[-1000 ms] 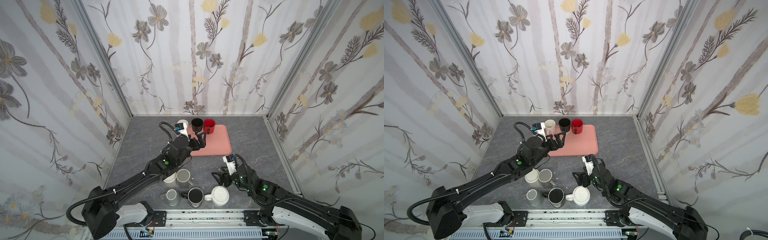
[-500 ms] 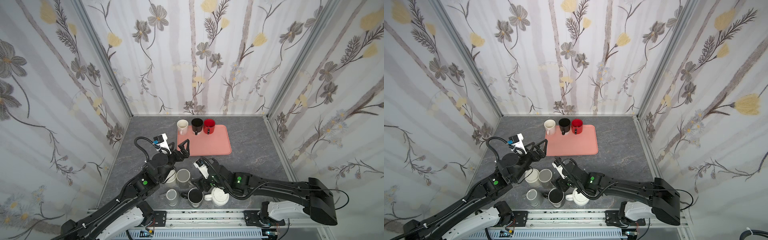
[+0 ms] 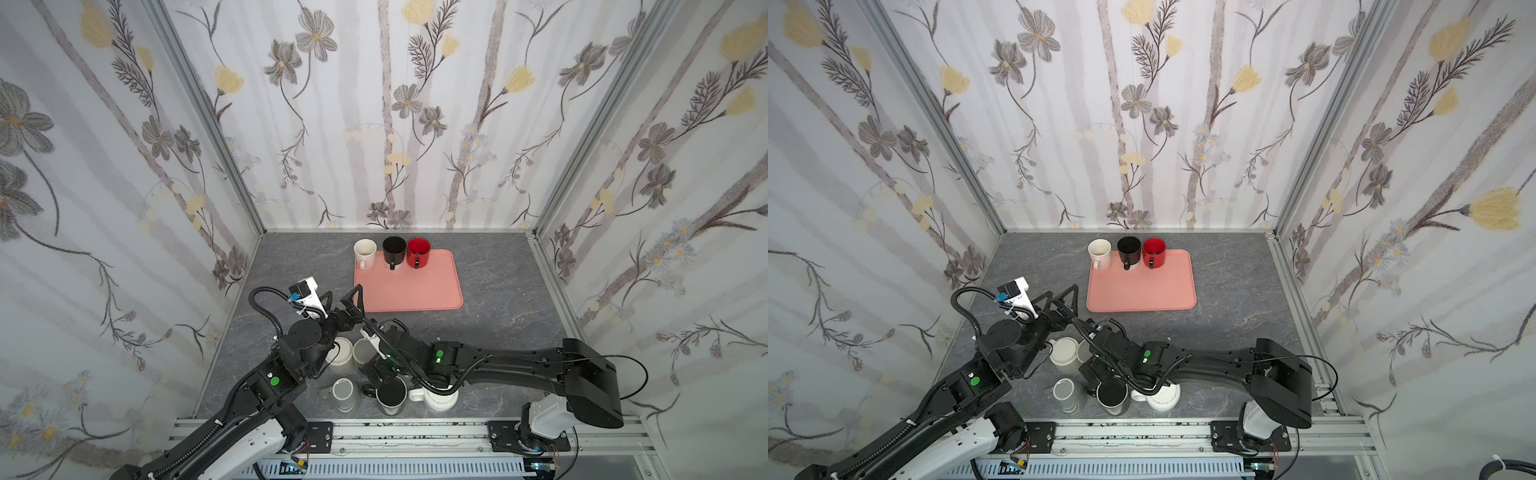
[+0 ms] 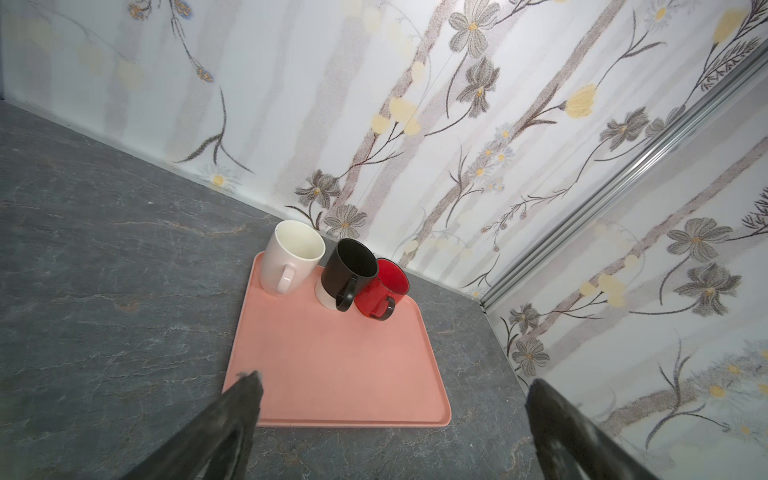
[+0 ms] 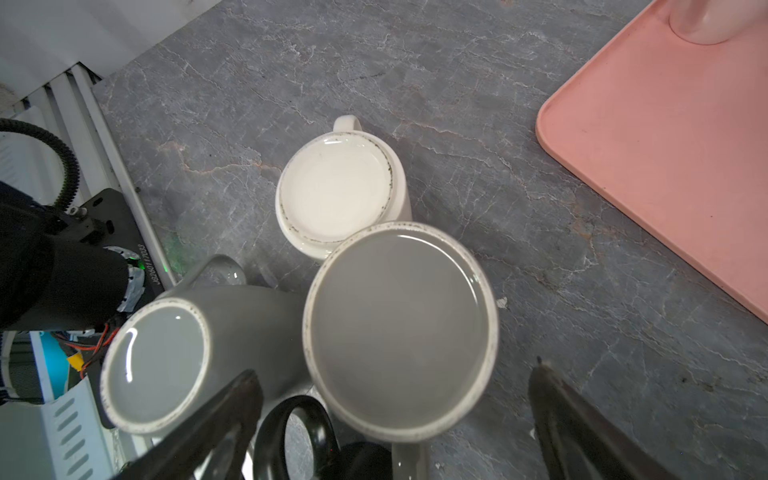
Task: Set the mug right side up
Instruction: 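Lower the right gripper onto the upside-down grey mug and close it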
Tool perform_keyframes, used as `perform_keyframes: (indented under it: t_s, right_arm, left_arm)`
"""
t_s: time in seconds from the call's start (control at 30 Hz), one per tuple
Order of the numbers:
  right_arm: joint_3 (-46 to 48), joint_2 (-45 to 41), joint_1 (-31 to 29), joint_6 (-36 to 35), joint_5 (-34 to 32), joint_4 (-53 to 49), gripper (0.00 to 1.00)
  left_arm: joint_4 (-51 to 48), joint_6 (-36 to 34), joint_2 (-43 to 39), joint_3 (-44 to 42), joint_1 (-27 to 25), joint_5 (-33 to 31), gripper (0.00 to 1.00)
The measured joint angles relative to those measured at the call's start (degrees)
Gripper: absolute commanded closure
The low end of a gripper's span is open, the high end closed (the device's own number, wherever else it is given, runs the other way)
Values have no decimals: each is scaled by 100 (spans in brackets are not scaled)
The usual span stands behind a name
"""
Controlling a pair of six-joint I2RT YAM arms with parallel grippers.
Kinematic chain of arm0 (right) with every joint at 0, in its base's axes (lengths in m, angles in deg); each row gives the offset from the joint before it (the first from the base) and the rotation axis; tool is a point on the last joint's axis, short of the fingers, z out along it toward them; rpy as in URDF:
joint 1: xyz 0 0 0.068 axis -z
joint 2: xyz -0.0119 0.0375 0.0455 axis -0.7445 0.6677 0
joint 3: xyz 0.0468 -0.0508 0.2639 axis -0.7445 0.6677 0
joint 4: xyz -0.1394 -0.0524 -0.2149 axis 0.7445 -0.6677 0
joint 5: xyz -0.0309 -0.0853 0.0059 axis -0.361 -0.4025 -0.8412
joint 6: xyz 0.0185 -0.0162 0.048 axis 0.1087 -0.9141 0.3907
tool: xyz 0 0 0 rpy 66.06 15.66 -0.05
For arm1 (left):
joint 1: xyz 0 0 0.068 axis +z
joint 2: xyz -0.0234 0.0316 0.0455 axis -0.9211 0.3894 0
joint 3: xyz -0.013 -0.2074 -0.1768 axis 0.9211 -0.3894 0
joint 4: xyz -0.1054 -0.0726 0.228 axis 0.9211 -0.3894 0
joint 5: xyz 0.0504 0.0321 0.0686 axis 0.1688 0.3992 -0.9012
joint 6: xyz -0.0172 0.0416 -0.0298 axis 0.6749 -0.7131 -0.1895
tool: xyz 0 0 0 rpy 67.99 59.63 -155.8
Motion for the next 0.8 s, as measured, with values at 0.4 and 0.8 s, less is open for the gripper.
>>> perform_keyframes:
  t_s: [0.4,0.8]
  right_arm:
    - [101,376,417,109,-195,302,10]
    - [479,-341,894,-7,-79,295,6]
  left_arm:
    - [-111,-2,-363,-94,31,-144,0]
    - [-109,-4,-227,-144,61,-90,0]
